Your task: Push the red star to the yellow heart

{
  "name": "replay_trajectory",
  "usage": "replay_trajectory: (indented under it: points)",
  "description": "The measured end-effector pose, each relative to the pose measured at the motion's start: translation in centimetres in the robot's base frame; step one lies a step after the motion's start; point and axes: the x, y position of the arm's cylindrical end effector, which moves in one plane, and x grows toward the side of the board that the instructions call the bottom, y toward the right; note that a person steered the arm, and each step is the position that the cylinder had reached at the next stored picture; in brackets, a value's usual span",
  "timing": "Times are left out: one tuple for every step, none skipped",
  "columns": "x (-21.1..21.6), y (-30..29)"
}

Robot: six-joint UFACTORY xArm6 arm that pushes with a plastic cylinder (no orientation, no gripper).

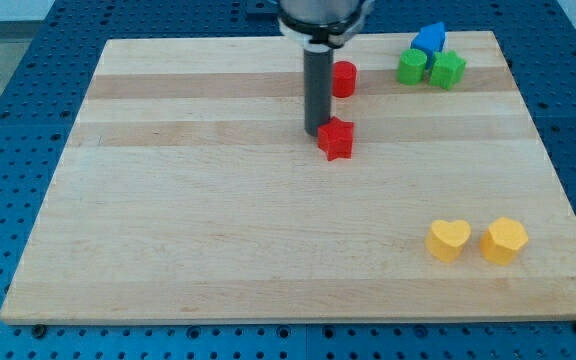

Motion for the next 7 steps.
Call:
replay_trajectory:
  points:
    - [1.1, 3.2]
    - [4.1, 4.3]
    - [7.3, 4.3]
    - [9.3, 4.3]
    - [9.4, 2.8]
    - [9.5, 0.3]
    - [10.7, -1.0]
